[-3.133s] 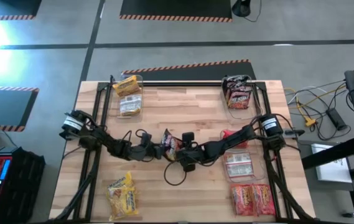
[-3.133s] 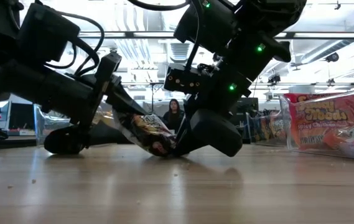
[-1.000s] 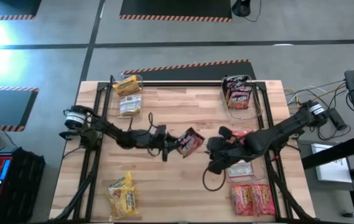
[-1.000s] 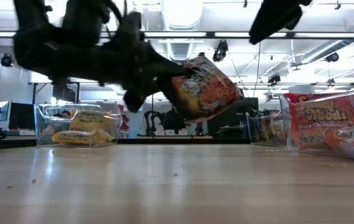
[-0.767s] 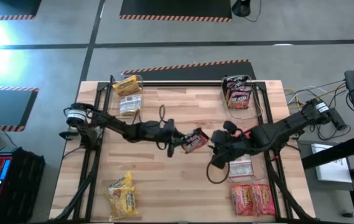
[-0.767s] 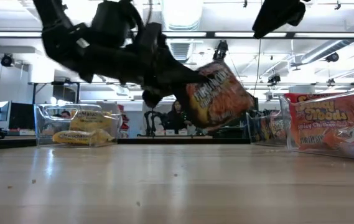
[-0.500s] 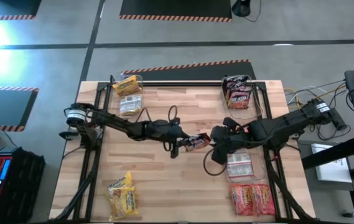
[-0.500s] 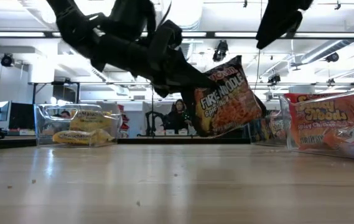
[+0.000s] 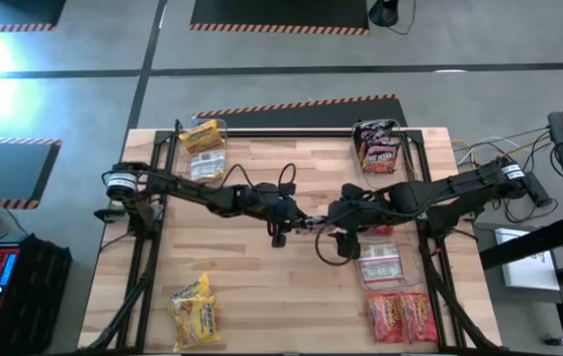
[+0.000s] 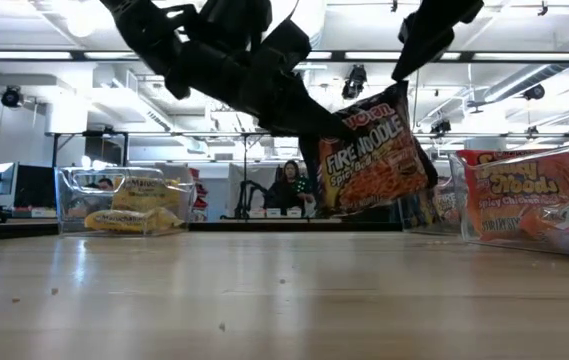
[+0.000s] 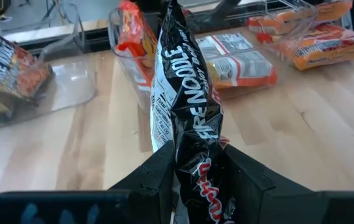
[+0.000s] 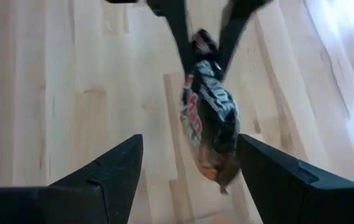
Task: Sort Maruchan noodles
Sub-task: Put the black noodle pack into the top right transparent bin
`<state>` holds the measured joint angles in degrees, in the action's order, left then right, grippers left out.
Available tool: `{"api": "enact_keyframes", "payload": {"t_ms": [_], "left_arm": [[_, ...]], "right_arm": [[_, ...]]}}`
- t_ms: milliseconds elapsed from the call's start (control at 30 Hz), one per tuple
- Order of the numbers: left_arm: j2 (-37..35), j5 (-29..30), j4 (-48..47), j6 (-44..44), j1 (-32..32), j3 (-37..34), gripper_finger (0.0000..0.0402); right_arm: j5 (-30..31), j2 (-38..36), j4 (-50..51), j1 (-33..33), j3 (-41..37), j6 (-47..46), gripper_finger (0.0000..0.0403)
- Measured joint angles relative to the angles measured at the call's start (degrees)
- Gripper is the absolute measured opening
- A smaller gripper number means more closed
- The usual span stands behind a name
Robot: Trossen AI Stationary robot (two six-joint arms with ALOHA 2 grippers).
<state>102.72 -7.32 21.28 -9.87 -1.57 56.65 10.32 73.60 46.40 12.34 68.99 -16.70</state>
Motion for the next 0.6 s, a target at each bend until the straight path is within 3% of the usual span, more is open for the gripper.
{"api": "enact_keyframes", "payload": {"t_ms": [367, 600], "left_arm": [[0.0, -5.7, -0.9, -0.6, 0.0, 3.0, 0.0091], [0.0, -5.9, -0.9, -2.0, 0.0, 4.7, 0.0091]], "right_arm": [[0.2, 1.2, -2.5, 0.0, -0.1, 5.4, 0.0251], [0.1, 3.4, -3.0, 0.0, -0.3, 5.6, 0.0251]]}}
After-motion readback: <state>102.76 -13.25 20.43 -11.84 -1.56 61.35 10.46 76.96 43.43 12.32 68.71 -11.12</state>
